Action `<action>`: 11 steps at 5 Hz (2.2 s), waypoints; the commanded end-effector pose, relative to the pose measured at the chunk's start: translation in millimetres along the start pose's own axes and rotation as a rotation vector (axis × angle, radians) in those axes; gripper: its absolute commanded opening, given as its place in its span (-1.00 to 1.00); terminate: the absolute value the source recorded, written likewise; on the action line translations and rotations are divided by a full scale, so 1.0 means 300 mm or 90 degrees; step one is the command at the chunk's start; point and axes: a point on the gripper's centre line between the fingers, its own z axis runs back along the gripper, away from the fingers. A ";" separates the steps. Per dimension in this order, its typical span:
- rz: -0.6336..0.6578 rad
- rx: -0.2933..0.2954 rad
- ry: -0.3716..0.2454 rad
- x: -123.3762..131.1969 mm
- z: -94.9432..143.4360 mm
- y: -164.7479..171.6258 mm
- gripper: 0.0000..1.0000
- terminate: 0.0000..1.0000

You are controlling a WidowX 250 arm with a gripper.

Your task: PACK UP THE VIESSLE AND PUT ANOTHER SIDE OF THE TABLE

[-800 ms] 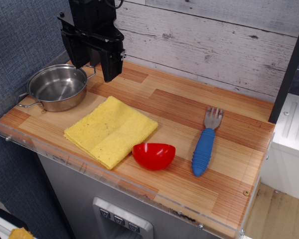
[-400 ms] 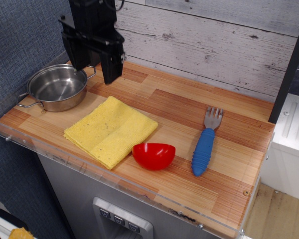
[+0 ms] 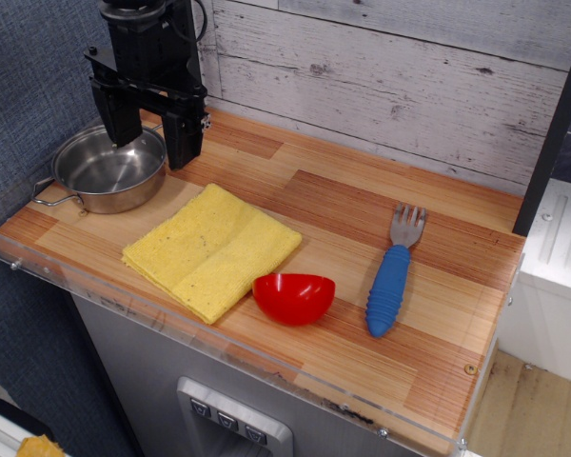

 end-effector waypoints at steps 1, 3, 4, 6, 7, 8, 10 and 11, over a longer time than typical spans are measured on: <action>0.022 0.024 -0.024 0.012 -0.002 0.094 1.00 -1.00; 0.037 0.019 -0.013 0.024 -0.067 0.145 1.00 -1.00; 0.032 0.025 -0.009 0.033 -0.100 0.148 1.00 -1.00; 0.028 0.019 0.018 0.037 -0.186 0.155 1.00 -1.00; 0.030 0.015 0.032 0.038 -0.206 0.146 1.00 -1.00; 0.038 0.009 0.032 0.035 -0.215 0.138 -1.00 -1.00; 0.047 0.023 0.029 0.013 -0.164 0.153 -1.00 -1.00; 0.062 0.021 0.027 -0.014 -0.145 0.179 -1.00 -1.00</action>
